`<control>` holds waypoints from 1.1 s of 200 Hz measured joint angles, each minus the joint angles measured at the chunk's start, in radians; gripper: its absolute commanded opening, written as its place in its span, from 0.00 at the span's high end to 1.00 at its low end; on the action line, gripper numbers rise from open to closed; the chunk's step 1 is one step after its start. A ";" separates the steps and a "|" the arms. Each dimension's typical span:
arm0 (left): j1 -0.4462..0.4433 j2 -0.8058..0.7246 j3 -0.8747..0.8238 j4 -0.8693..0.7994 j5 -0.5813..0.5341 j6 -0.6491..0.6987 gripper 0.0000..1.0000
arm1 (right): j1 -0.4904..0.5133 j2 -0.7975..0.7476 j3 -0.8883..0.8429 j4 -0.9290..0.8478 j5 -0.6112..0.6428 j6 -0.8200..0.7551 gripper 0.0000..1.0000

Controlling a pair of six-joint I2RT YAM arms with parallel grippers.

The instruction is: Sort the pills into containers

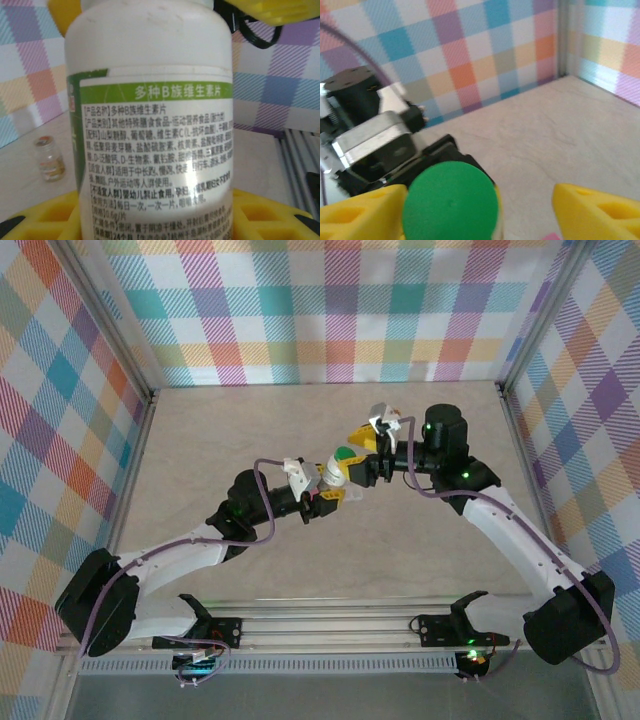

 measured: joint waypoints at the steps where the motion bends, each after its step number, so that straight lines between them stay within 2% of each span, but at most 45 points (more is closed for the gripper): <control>1: 0.000 0.000 0.000 -0.001 -0.002 0.000 1.00 | -0.001 0.000 0.000 -0.001 0.006 0.002 0.18; 26: 0.000 -0.003 0.000 -0.023 -0.092 0.001 1.00 | -0.001 0.000 0.015 -0.013 0.103 0.080 0.18; 71: 0.000 -0.003 0.000 -0.044 -0.230 0.003 1.00 | 0.019 0.014 0.084 -0.030 0.313 0.310 0.24; 90: 0.000 -0.003 0.000 -0.048 -0.275 0.000 1.00 | 0.060 0.052 0.135 -0.050 0.398 0.369 0.29; 132: 0.000 0.014 0.000 -0.068 -0.346 -0.010 1.00 | 0.176 0.168 0.205 -0.086 0.549 0.439 0.29; 158: 0.000 0.031 0.000 -0.072 -0.349 -0.014 1.00 | 0.207 0.229 0.231 -0.102 0.587 0.467 0.31; 181: 0.000 0.037 0.000 -0.072 -0.350 -0.018 1.00 | 0.211 0.253 0.235 -0.108 0.603 0.495 0.36; 196: 0.000 0.037 0.000 -0.072 -0.352 -0.021 1.00 | 0.216 0.256 0.235 -0.104 0.607 0.517 0.46; 220: 0.000 0.041 0.000 -0.071 -0.352 -0.031 1.00 | 0.222 0.253 0.220 -0.073 0.615 0.547 0.56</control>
